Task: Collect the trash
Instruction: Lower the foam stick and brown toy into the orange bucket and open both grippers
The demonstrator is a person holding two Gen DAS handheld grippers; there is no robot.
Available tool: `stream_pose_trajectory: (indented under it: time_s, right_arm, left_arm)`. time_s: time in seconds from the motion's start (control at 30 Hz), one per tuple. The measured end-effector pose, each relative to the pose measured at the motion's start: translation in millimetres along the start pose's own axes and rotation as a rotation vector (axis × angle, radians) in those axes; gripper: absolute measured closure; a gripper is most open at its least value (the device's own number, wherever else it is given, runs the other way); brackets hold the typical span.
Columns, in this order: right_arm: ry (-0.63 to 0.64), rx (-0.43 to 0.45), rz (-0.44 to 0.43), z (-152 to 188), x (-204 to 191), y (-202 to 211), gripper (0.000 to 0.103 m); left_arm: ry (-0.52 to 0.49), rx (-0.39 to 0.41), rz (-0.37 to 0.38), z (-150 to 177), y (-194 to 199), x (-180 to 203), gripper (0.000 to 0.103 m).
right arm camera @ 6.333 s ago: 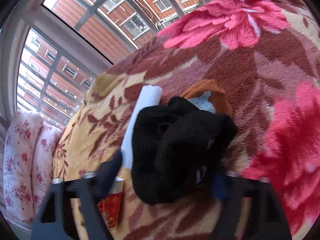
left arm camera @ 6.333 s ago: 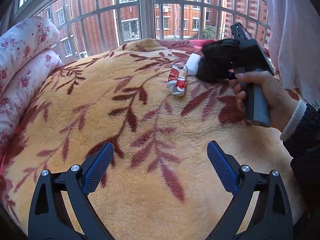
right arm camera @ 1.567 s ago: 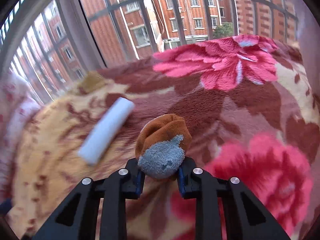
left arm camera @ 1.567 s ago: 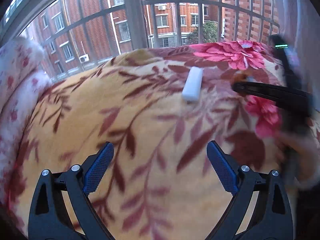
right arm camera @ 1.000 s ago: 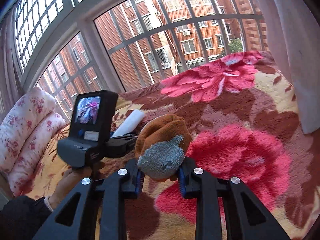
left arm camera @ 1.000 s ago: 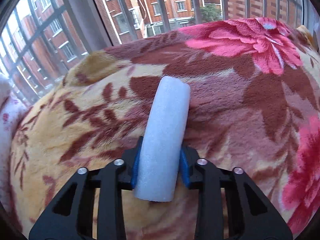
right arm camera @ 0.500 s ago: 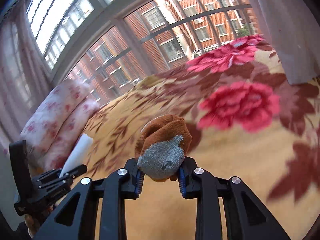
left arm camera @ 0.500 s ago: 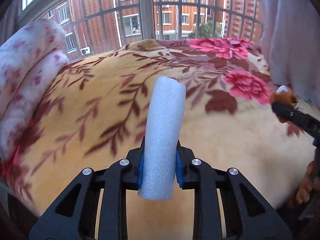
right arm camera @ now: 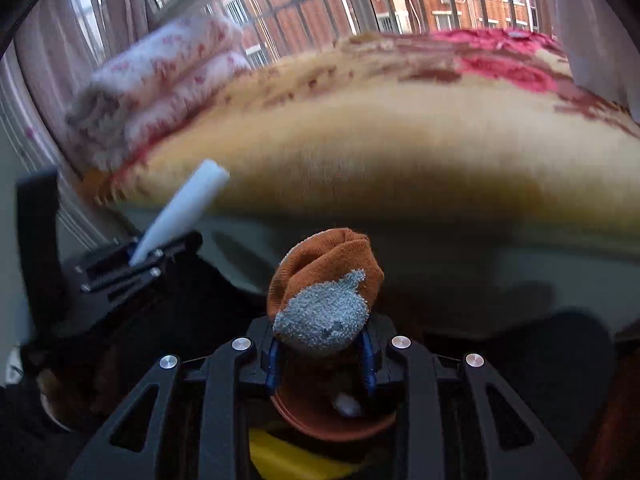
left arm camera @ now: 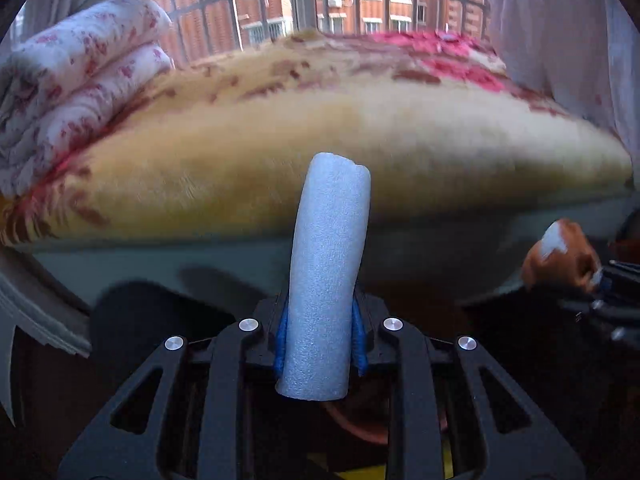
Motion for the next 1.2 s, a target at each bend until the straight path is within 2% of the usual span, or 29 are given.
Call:
stream_pose_trajectory:
  time_s: [0.13,0.27,0.53,0.57,0.6,0.63,0.67,0.7,0.9,1.13,1.2]
  right_arm:
    - [0.024,-0.082,0.02,20,-6,-25,0.073]
    - [0.068,-0.092,0.032,22,-11,-32,0.068]
    - [0.064,-0.143,0.028,27,-7,-45,0.062]
    - [0.065,-0.145,0.032,28,-7,-46,0.055]
    - [0.065,-0.144,0.036,28,-8,-46,0.042]
    - [0.064,-0.138,0.041,28,-8,-46,0.037]
    - [0.062,-0.131,0.047,27,-9,-45,0.036]
    - [0.06,-0.127,0.049,27,-7,-44,0.036]
    - [0.016,-0.117,0.056,26,6,-40,0.036]
    - [-0.016,-0.073,0.072,24,19,-25,0.033]
    - [-0.017,-0.042,0.083,19,22,-16,0.026]
  left_arm:
    - [0.006,-0.089,0.043,11,-22,3,0.079]
    - [0.012,-0.123,0.048,12,-32,3,0.076]
    - [0.041,-0.162,0.064,18,-41,-3,0.07]
    - [0.043,-0.168,0.066,19,-42,-5,0.065]
    - [0.044,-0.176,0.063,20,-44,-5,0.049]
    - [0.048,-0.186,0.058,20,-46,-5,0.039]
    - [0.054,-0.189,0.057,21,-47,-6,0.025]
    - [0.06,-0.189,0.065,22,-48,-7,0.021]
    - [0.082,-0.203,0.078,23,-50,-10,0.021]
    - [0.053,-0.17,0.06,17,-41,-8,0.021]
    - [0.046,-0.153,0.048,13,-36,-7,0.021]
Point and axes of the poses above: each gripper's, at about its wrist camera, not at the fingertips, and y roughly against the way its jaws point, x to its right, z to its underside, the point moved 1 cm from there along -y, roughly the way its jaws point, and after that the axes turned 11 degrees about z, right-handed, at the moved point
